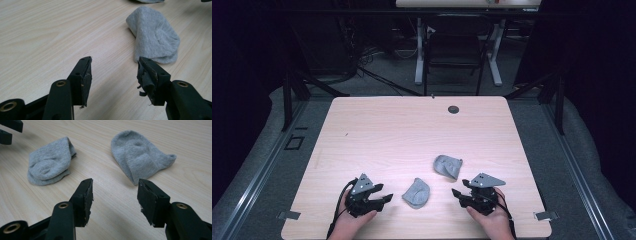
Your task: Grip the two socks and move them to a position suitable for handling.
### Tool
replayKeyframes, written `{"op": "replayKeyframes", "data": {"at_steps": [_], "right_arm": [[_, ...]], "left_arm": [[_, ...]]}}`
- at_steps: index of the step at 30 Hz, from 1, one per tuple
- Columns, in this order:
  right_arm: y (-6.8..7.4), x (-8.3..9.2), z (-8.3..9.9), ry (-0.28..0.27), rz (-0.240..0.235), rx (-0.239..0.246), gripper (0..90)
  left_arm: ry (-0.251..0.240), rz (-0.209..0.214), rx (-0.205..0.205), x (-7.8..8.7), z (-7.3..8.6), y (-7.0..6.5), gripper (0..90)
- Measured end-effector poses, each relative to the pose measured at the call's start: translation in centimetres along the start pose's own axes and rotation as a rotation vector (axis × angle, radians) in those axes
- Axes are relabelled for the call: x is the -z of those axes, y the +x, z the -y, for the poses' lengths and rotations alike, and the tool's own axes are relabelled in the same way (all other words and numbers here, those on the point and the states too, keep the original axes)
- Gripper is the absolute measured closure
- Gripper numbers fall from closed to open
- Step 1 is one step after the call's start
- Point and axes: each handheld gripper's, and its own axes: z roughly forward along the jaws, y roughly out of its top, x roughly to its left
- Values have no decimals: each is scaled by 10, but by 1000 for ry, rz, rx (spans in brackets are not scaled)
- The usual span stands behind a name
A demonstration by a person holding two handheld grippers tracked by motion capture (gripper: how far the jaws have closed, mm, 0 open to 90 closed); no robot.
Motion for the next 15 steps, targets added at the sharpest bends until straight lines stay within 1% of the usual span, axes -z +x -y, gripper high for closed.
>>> {"op": "replayKeyframes", "data": {"at_steps": [3,4,6,9,11,13,15], "right_arm": [[0,-2,-1,3,0,9,457],[0,-2,0,-2,0,9,457],[0,-2,-1,-2,10,13,457],[0,-3,0,-10,5,-7,466],[0,-3,0,-2,9,1,466],[-1,-2,0,0,14,1,465],[-1,-2,-1,-11,17,-2,466]], "left_arm": [[2,-3,11,-1,1,-1,471],[7,-1,-3,-1,1,-1,483],[8,5,-5,0,0,-2,491],[-2,-1,-18,0,-1,-3,500],[-4,0,-20,-1,-2,-3,500],[3,-11,-21,-1,-1,-3,499],[4,-19,-27,-1,-1,-2,497]]}}
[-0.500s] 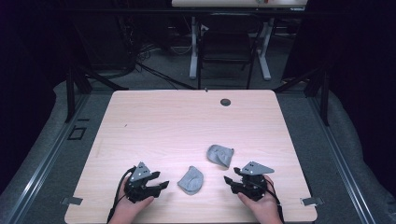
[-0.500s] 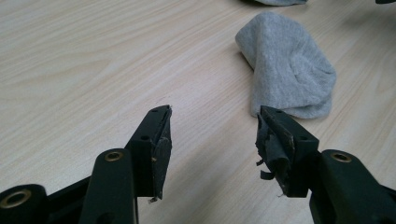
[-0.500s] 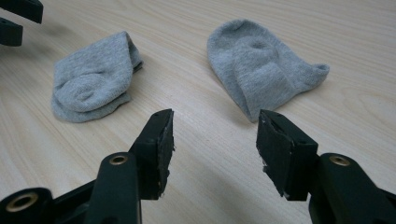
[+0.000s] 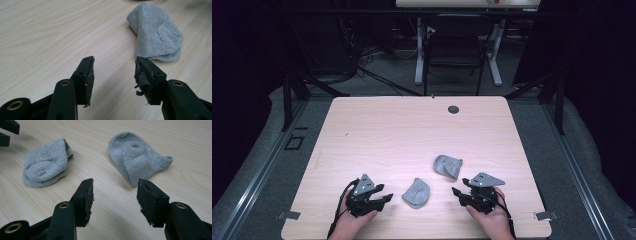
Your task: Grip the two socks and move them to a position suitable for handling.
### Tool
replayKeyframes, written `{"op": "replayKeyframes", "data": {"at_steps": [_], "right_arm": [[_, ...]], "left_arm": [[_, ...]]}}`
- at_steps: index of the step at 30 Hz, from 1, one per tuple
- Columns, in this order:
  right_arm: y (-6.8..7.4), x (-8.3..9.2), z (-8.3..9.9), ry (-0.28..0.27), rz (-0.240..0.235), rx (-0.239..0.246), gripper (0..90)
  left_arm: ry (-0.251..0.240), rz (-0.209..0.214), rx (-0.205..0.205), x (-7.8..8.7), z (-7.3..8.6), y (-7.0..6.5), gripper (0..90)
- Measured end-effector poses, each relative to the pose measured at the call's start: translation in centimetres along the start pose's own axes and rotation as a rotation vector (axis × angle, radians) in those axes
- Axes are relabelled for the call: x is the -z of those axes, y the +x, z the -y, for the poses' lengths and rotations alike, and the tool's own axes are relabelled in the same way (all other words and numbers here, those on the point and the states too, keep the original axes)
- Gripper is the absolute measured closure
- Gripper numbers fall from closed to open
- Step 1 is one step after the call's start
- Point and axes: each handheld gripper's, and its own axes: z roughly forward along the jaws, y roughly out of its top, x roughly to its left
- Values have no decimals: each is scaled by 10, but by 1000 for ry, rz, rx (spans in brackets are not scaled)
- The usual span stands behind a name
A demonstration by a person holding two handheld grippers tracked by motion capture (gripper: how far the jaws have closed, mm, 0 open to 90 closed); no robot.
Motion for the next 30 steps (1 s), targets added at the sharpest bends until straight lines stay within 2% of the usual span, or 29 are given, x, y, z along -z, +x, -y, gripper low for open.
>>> {"op": "replayKeyframes", "data": {"at_steps": [6,9,14,17,21,25,27,30], "right_arm": [[0,0,0,19,-3,13,485],[0,0,0,21,-6,12,497],[1,1,-1,18,-5,7,531],[2,1,-2,27,-9,9,548],[2,1,-2,36,-7,14,553],[1,1,-1,38,-6,12,553],[1,1,-1,37,-6,11,553],[0,1,-1,35,-3,9,552]], "left_arm": [[-13,-2,16,-1,0,1,503],[-28,11,26,-1,-2,1,556],[-35,17,15,-2,-9,-3,608],[-27,24,-27,-5,-16,-7,647],[-21,36,-53,-9,-25,-11,716],[-10,52,-51,-15,-32,-16,784],[-1,53,-64,-19,-34,-18,845],[5,50,-59,-23,-38,-21,896]]}}
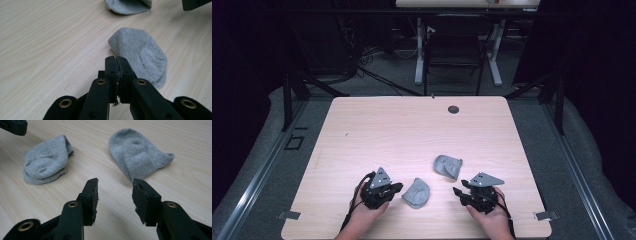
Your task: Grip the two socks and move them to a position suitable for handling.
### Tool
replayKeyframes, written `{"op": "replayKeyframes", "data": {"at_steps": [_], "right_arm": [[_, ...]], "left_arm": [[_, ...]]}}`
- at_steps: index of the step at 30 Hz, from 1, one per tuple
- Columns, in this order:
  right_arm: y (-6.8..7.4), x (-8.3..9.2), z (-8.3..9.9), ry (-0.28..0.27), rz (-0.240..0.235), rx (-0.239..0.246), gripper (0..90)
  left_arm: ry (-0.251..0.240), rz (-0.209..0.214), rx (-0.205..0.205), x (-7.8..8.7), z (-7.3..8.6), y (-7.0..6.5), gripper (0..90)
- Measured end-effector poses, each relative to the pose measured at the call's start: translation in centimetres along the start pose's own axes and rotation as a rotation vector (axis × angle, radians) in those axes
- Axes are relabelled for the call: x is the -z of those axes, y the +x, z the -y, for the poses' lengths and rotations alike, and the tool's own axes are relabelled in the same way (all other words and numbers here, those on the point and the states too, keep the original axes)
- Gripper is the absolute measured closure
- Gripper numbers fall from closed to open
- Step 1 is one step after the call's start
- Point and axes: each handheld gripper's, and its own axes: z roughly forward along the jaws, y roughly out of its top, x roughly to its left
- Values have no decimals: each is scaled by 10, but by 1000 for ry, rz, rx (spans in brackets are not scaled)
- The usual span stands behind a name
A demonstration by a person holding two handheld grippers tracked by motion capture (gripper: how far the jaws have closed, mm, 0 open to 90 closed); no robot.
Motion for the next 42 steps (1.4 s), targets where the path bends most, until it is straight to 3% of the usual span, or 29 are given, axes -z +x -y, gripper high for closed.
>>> {"op": "replayKeyframes", "data": {"at_steps": [6,20,32,37,42], "right_arm": [[-1,0,0,-13,2,-11,550],[-6,1,1,-13,6,-27,547],[-6,0,2,-4,0,-26,545],[-5,-2,2,-6,-1,-33,551],[-4,-3,0,13,-11,-37,617]], "left_arm": [[-19,29,12,-8,-5,-4,899],[28,47,-26,-30,-10,-9,897],[60,56,15,-37,5,-13,899],[64,30,45,-32,9,-17,893],[65,3,64,-29,12,-22,880]]}}
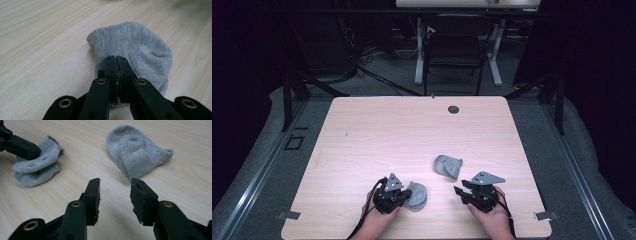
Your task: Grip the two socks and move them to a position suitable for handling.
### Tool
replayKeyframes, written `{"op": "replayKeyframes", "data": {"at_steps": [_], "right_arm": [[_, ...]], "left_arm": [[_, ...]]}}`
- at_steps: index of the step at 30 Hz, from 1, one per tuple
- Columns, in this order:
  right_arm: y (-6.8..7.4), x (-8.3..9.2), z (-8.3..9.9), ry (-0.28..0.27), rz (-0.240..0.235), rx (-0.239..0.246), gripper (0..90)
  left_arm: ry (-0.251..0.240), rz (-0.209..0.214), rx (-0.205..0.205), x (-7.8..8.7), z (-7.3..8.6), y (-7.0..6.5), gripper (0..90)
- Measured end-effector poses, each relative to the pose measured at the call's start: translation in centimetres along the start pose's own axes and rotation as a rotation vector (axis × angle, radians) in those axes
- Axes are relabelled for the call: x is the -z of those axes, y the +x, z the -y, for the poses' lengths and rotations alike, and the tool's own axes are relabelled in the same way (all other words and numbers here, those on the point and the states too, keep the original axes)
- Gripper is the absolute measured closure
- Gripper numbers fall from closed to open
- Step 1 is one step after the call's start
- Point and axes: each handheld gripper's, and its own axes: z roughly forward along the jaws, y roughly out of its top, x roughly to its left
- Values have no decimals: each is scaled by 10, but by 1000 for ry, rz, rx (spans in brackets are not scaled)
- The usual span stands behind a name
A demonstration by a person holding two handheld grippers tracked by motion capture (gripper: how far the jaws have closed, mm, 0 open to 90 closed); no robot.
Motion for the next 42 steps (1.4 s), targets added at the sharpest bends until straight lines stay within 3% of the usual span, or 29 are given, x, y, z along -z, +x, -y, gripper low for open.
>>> {"op": "replayKeyframes", "data": {"at_steps": [8,14,20,28,31,42], "right_arm": [[-4,3,-25,6,40,-17,823],[-18,-17,-41,16,80,-66,828],[-28,-46,-47,42,107,-146,799],[-25,-70,-44,96,111,-109,789],[-22,-74,-43,97,115,-88,801],[-7,-86,-51,115,47,-7,805]], "left_arm": [[15,-6,18,6,5,-7,876],[4,-4,58,7,7,-8,866],[0,-1,44,8,8,-9,835],[-7,26,52,8,6,-11,796],[-2,49,37,9,5,-13,780],[15,104,21,11,4,-18,784]]}}
